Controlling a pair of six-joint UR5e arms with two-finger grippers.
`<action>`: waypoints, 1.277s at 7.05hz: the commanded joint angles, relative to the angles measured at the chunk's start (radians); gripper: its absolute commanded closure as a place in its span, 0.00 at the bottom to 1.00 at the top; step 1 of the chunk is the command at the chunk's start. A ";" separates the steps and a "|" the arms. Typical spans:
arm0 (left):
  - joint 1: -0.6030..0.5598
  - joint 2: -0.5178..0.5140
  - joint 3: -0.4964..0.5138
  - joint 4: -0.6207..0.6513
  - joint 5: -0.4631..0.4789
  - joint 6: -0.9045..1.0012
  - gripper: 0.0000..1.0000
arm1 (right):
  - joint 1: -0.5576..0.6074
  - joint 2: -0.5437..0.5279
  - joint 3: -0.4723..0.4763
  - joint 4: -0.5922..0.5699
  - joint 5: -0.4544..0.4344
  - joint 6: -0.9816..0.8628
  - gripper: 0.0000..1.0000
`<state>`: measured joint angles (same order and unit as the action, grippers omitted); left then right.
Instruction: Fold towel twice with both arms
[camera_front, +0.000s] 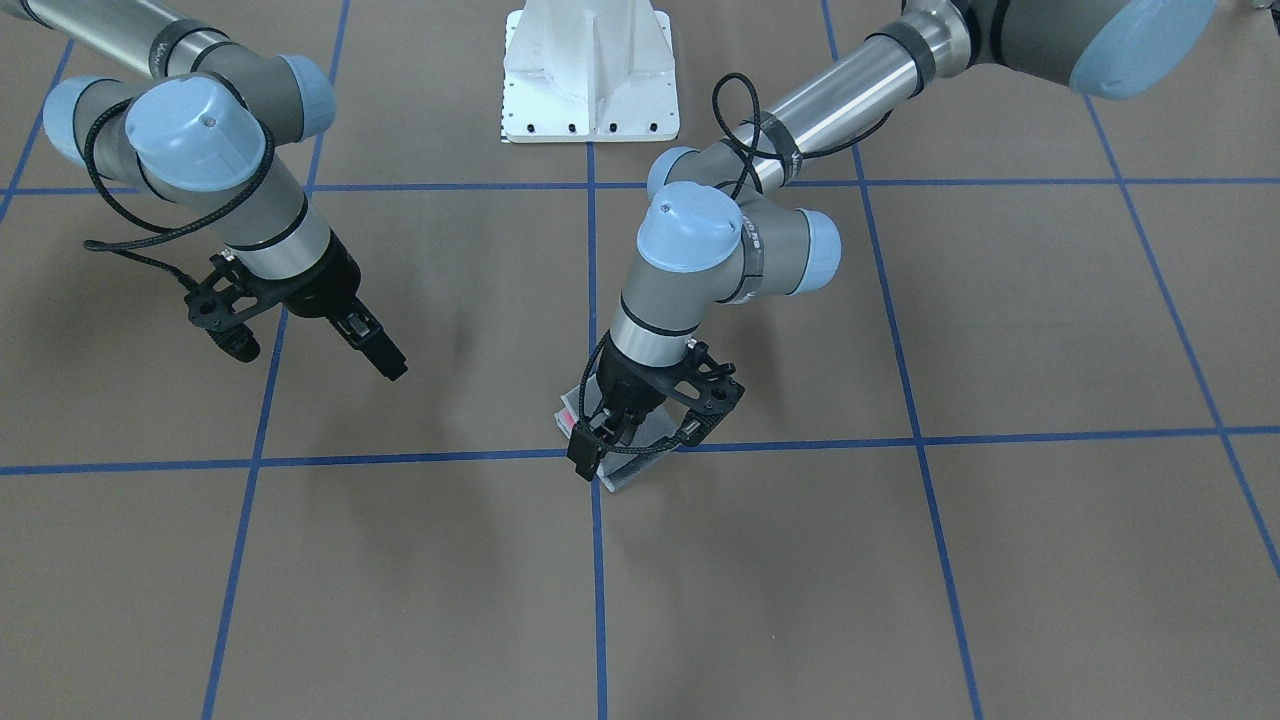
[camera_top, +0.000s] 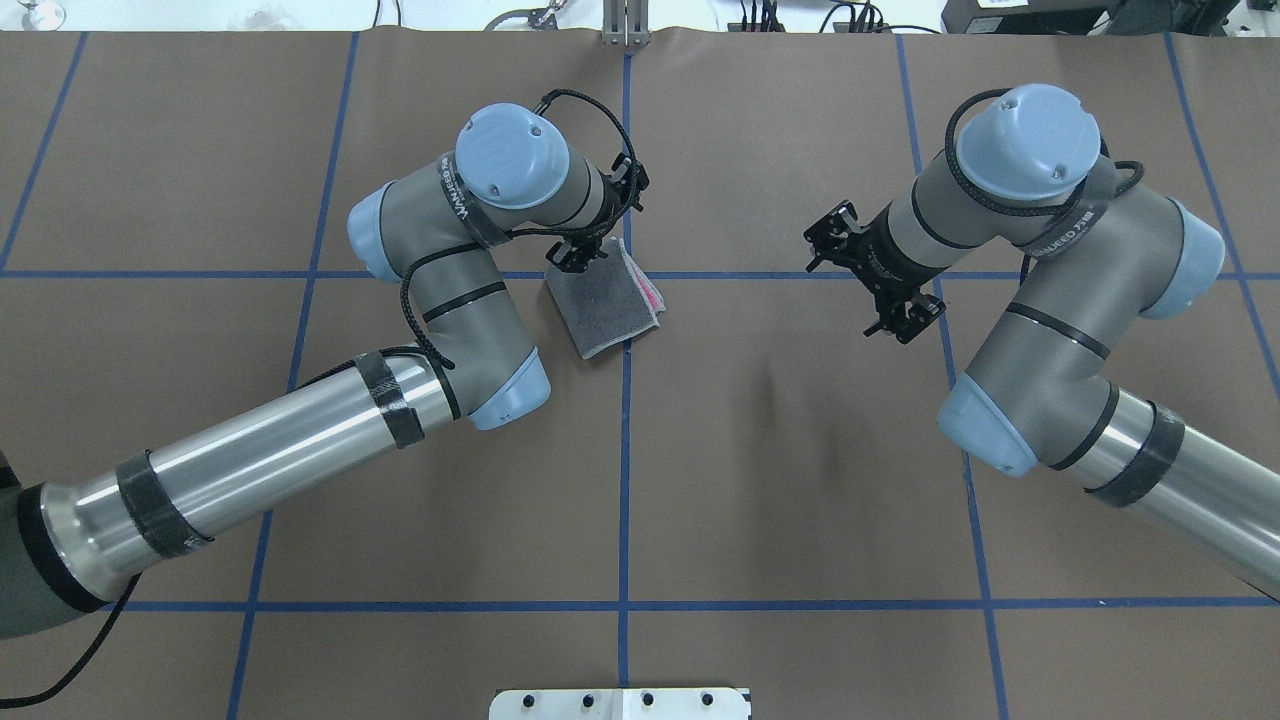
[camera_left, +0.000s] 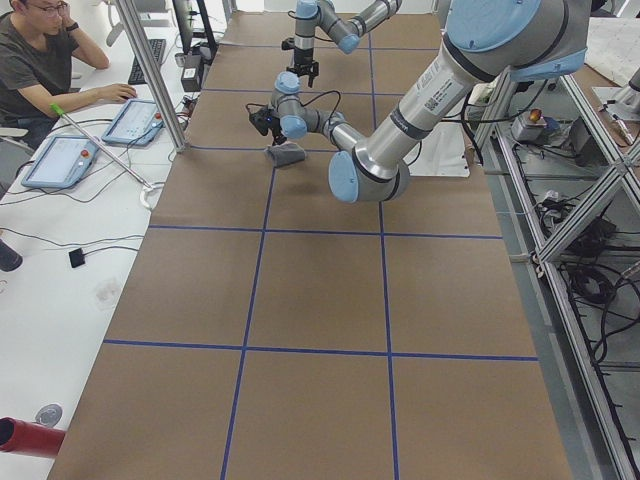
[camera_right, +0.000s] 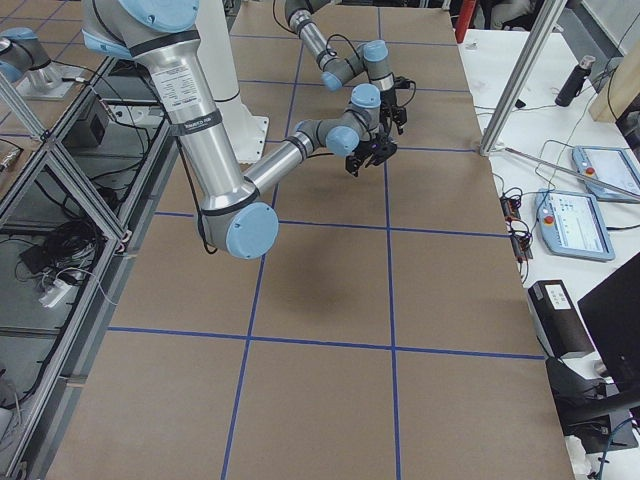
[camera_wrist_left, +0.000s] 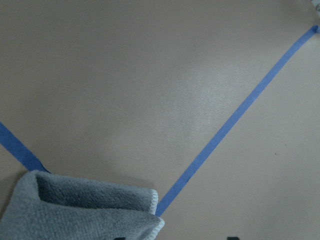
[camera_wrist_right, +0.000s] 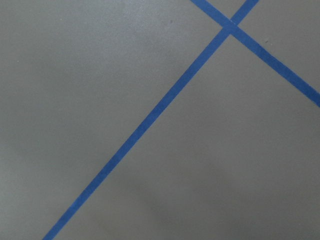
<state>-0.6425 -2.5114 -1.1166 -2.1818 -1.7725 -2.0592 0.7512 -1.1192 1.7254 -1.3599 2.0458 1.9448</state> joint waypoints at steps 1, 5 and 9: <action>-0.026 0.003 -0.008 -0.006 -0.056 0.002 0.27 | -0.033 0.097 -0.079 0.002 -0.044 0.077 0.00; -0.019 0.079 -0.015 -0.070 -0.065 0.011 0.30 | -0.042 0.124 -0.105 0.048 -0.055 0.111 0.00; -0.020 0.102 -0.018 -0.075 -0.103 0.010 0.29 | -0.049 0.127 -0.106 0.048 -0.055 0.115 0.00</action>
<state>-0.6577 -2.4023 -1.1317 -2.2604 -1.8716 -2.0490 0.7040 -0.9927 1.6202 -1.3118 1.9911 2.0597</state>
